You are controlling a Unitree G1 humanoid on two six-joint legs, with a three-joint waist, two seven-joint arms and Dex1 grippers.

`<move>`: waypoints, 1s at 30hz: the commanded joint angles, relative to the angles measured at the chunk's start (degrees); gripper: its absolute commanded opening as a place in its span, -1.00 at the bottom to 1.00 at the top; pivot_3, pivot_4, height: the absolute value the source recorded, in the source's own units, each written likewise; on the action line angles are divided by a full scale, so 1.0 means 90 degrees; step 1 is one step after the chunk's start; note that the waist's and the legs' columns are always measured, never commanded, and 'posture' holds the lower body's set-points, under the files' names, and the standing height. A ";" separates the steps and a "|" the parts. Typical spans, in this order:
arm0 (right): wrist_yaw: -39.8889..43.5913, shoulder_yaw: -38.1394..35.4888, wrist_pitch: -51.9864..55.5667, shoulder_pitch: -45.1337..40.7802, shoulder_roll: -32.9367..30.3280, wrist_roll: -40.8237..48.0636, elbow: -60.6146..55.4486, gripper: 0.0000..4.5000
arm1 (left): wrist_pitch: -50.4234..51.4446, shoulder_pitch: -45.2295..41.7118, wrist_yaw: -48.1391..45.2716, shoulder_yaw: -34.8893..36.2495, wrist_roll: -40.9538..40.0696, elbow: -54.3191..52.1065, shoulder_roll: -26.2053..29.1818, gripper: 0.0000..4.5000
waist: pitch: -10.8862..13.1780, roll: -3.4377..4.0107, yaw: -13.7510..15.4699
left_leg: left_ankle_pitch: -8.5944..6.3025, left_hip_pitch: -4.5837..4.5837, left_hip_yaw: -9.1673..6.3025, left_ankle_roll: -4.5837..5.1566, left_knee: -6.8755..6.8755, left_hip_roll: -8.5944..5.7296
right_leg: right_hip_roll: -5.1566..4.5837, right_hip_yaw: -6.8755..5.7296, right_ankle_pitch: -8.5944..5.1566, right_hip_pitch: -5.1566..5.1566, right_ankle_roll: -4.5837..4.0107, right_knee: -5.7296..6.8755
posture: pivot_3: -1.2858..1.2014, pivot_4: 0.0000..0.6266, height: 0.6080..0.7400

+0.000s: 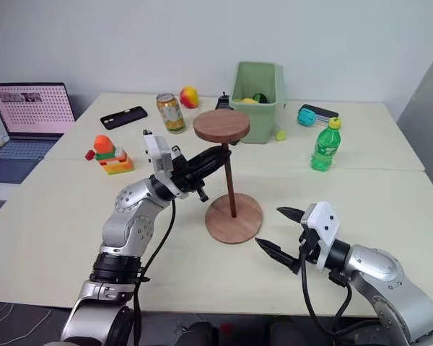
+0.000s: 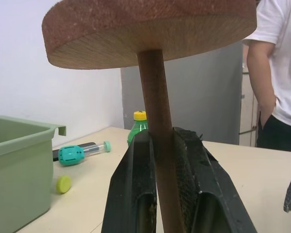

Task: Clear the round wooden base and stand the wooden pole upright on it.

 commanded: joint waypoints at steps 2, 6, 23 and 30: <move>-0.0063 -0.0095 0.0049 -0.0061 0.0019 0.0130 -0.0178 1.00 | 0.0223 0.0595 -0.0185 -0.0491 0.0754 0.0479 0.0414 -0.90 | -0.0041 0.0009 0.0000 | -0.0004 0.0004 -0.0001 0.0002 0.0000 0.0002 | 0.0001 0.0000 -0.0008 0.0007 0.0012 -0.0004 | 0.03 -0.52 1.00; -0.0087 -0.0075 0.0094 -0.0101 0.0045 0.0129 -0.0178 1.00 | 0.0324 0.0714 -0.0215 -0.0492 0.0724 0.0433 0.0642 -0.90 | -0.0088 0.0024 0.0000 | -0.0008 0.0007 -0.0002 0.0002 -0.0002 0.0006 | 0.0002 0.0006 -0.0018 0.0008 0.0026 -0.0008 | 0.03 -0.52 1.00; -0.0088 -0.0073 0.0164 -0.0261 0.0032 0.0223 -0.0102 1.00 | 0.0642 0.0557 -0.0309 -0.0152 0.0062 0.0266 0.0690 -0.90 | -0.0109 0.0034 -0.0005 | -0.0010 0.0013 -0.0001 0.0000 -0.0027 0.0011 | 0.0004 0.0018 -0.0027 0.0013 0.0023 -0.0020 | 0.03 -0.52 1.00; -0.0007 0.0004 0.0079 -0.0361 0.0050 0.0160 0.0046 1.00 | 0.0980 0.0327 -0.0369 -0.0067 -0.0085 -0.0175 0.0859 -0.35 | -0.0019 0.0030 -0.0026 | -0.0008 -0.0003 0.0013 -0.0002 -0.0087 0.0005 | 0.0006 0.0025 -0.0028 -0.0043 0.0022 -0.0041 | 0.03 -0.52 1.00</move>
